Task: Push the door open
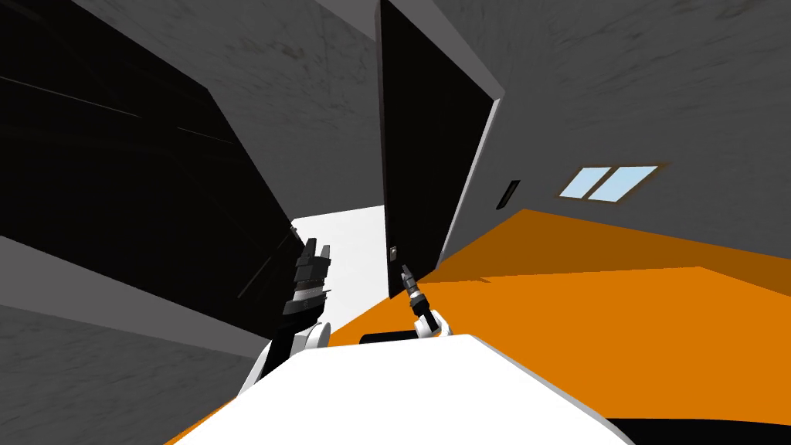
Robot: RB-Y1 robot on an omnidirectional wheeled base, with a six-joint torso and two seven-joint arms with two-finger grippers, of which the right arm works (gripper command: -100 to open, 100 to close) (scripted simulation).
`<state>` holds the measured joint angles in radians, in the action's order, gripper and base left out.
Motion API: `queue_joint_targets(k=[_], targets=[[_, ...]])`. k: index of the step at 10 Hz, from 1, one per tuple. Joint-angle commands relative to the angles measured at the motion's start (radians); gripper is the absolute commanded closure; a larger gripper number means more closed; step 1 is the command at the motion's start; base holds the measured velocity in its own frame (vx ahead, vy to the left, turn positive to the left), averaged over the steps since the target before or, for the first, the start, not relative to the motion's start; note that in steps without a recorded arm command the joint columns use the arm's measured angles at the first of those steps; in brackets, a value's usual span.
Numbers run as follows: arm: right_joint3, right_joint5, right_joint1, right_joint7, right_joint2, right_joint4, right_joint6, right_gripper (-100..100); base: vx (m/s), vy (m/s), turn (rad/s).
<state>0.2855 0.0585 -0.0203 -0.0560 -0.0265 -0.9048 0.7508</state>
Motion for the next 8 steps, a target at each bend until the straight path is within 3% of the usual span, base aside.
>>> queue_joint_targets(k=[1,5,8], targets=[[0.013,0.002,-0.012,0.004,0.012,0.037,-0.001,-100,0.096,-0.128,0.070],[0.040,0.003,-0.053,0.010,0.044,0.149,0.009,-100,0.128,-0.141,0.079],[0.043,0.004,-0.055,0.010,0.047,0.155,0.008,-100,0.051,-0.048,0.019]])
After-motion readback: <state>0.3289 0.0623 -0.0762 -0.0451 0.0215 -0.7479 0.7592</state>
